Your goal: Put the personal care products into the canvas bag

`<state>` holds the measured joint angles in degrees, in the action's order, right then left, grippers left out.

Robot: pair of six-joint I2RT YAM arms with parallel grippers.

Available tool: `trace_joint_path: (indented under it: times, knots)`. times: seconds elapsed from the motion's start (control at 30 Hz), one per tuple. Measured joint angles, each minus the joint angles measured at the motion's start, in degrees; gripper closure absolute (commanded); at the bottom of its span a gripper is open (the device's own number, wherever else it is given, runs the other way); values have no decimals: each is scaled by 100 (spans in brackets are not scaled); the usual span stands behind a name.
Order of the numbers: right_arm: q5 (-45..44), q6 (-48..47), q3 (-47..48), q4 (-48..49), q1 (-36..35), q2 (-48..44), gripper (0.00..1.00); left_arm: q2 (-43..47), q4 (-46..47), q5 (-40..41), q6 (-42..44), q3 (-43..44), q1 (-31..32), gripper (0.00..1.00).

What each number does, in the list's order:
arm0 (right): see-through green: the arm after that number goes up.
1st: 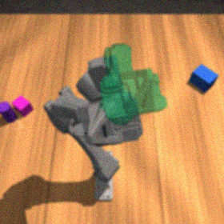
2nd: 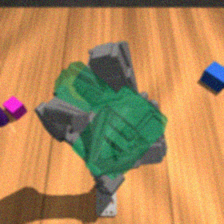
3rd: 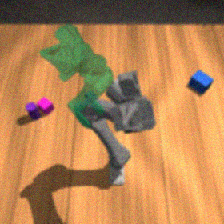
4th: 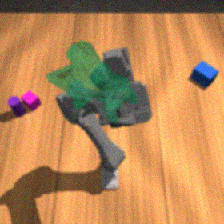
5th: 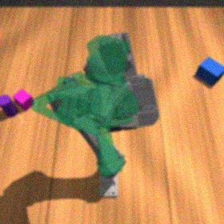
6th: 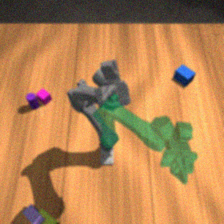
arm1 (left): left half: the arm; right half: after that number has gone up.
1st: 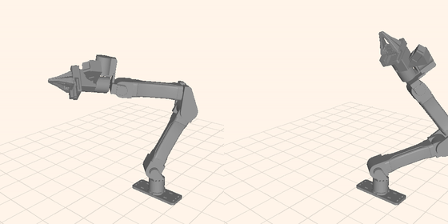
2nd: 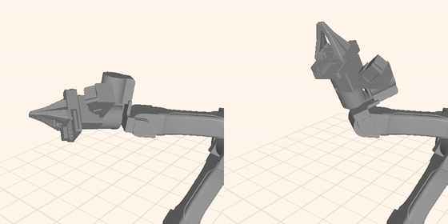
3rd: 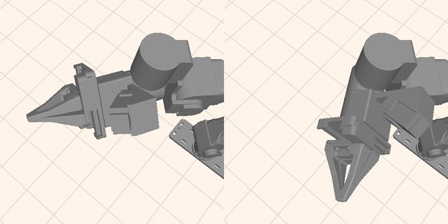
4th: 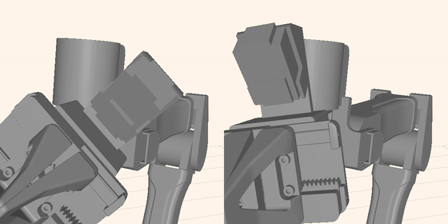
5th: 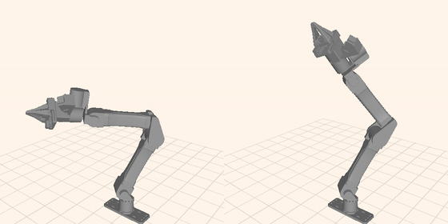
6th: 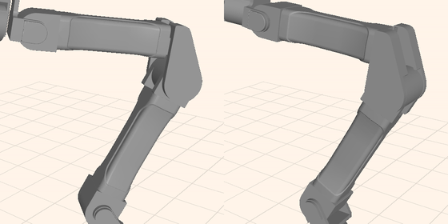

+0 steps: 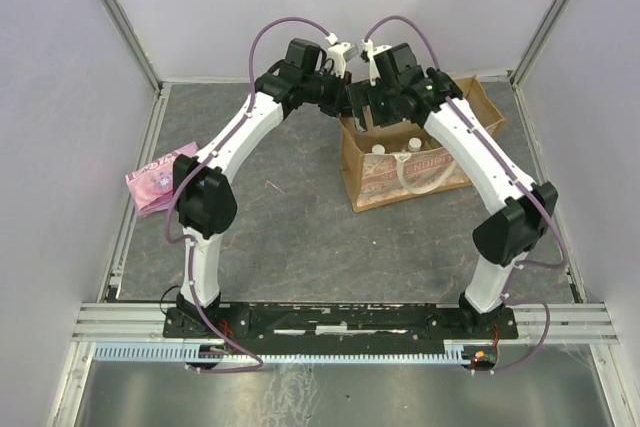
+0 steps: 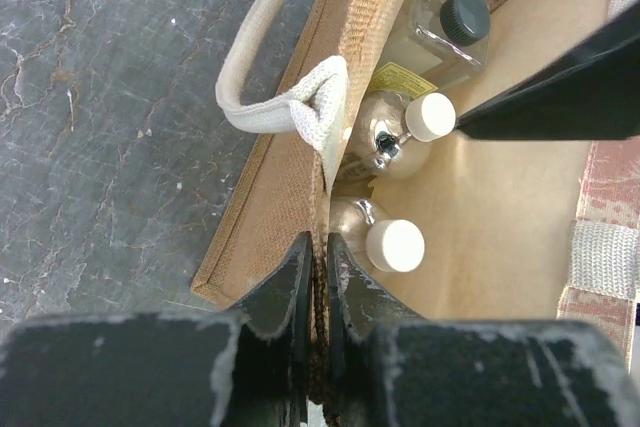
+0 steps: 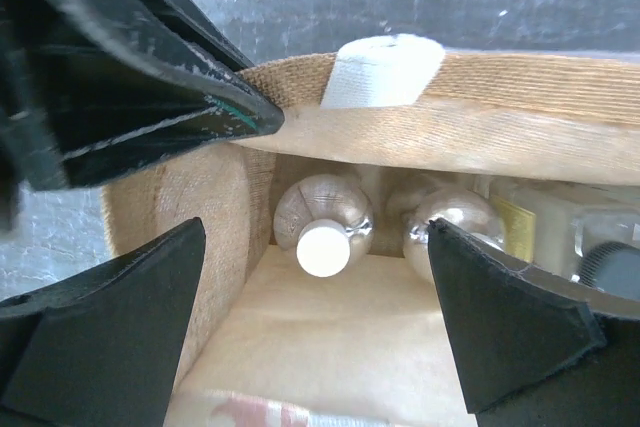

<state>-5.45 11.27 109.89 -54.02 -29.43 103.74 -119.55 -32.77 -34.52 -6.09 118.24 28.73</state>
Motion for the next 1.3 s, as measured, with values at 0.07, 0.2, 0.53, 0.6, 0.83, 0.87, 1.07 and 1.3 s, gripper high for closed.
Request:
trace_joint_path:
  times: [0.07, 0.2, 0.53, 0.6, 0.83, 0.87, 1.07, 1.3]
  knots:
    - [-90, -17, 144, -57, 0, -157, 0, 0, -2, 0, 0, 0, 4, 97]
    - [-452, -103, 319, -155, -9, -496, 0, 0, -2, 2, 0, 0, 0, 94]
    - [-1152, -304, 275, -476, 765, -1248, 0, 2, 17, 17, 57, 2, -4, 0]
    - [-1137, -321, 105, -472, 997, -1416, 0, 9, 31, 44, 57, 2, -7, 0]
    - [-372, -446, -520, -101, 1692, -1716, 0, 269, 28, 343, 52, 46, -63, 0]
    - [-236, -470, -538, -28, 1823, -1698, 0, 341, 33, 363, 48, 61, -92, 0]
    - [402, -533, -439, 361, 2632, -1558, 0, 979, 125, 505, 37, 74, -597, 0]
    - [966, -487, -302, 767, 3657, -1217, 0, 1945, 291, 1255, -26, -702, -1298, 0]
